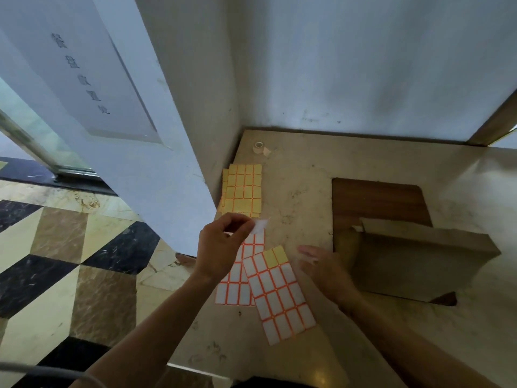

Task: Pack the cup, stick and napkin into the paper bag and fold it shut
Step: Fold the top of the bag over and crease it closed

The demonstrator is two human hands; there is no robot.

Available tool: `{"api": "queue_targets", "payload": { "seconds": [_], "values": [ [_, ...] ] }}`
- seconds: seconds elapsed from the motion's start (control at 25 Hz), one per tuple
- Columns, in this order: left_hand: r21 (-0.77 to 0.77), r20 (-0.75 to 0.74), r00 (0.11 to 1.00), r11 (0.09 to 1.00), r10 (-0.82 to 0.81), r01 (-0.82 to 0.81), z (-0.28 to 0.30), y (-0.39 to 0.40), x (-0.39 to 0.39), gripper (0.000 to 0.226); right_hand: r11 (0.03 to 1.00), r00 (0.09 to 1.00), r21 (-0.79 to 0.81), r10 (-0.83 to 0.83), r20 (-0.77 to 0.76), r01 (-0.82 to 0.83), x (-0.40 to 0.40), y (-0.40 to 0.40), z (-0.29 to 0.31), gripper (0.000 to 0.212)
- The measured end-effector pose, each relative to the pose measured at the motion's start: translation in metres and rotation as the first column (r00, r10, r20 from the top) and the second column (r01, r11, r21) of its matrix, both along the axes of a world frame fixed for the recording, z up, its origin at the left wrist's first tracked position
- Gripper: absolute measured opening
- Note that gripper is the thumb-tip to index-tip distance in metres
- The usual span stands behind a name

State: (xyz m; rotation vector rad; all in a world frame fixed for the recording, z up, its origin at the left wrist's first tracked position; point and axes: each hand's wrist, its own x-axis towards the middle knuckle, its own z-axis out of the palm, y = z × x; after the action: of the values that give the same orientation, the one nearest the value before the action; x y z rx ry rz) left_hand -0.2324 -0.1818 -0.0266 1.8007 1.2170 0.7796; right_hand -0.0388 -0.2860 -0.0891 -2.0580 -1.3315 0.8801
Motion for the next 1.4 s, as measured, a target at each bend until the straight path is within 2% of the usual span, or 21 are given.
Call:
{"api": "queue_targets", "payload": {
  "seconds": [0.12,0.28,0.4,0.52,0.68,0.88,1.0,1.16,1.28,1.4],
  "values": [
    [0.071,-0.005,0.995,0.992,-0.103,0.103,0.013,-0.005,0.037,0.015,0.981,0.995,0.19,0.014,0.1,-0.033,0.033,-0.024,0.029,0.032],
    [0.2,0.005,0.973,0.954,-0.229,0.223,0.032,-0.021,0.1,0.012,0.921,0.945,0.363,0.012,0.326,-0.137,0.079,-0.068,0.077,0.03],
    [0.297,-0.022,0.954,0.909,-0.299,0.291,0.04,-0.033,0.143,0.011,0.911,0.863,0.394,-0.097,0.495,-0.124,0.124,-0.096,0.089,0.031],
    [0.341,-0.098,0.939,0.875,-0.331,0.344,0.043,-0.046,0.18,0.012,0.937,0.782,0.327,-0.111,0.613,-0.124,0.173,-0.113,0.087,0.035],
    [0.434,-0.198,0.914,0.804,-0.355,0.406,0.042,-0.058,0.215,0.011,0.943,0.74,0.23,0.024,0.672,-0.24,0.209,-0.112,0.075,0.031],
    [0.533,-0.449,0.838,0.66,-0.309,0.529,0.035,-0.06,0.23,0.017,0.903,0.728,0.23,0.122,0.674,-0.363,0.213,-0.108,0.065,0.02],
    [0.565,-0.591,0.748,0.508,-0.301,0.65,0.035,-0.059,0.234,0.025,0.889,0.729,0.239,0.14,0.67,-0.39,0.21,-0.118,0.063,0.017],
    [0.53,-0.728,0.605,0.295,-0.322,0.795,0.031,-0.062,0.239,0.02,0.86,0.703,0.252,0.158,0.694,-0.443,0.205,-0.128,0.056,0.03],
    [0.426,-0.791,0.5,0.27,-0.353,0.864,0.025,-0.07,0.246,0.022,0.851,0.696,0.291,0.116,0.709,-0.438,0.204,-0.131,0.051,0.027],
    [0.406,-0.768,0.497,0.293,-0.404,0.865,0.023,-0.075,0.252,0.014,0.835,0.699,0.328,0.092,0.709,-0.442,0.203,-0.133,0.048,0.021]
  ]
}}
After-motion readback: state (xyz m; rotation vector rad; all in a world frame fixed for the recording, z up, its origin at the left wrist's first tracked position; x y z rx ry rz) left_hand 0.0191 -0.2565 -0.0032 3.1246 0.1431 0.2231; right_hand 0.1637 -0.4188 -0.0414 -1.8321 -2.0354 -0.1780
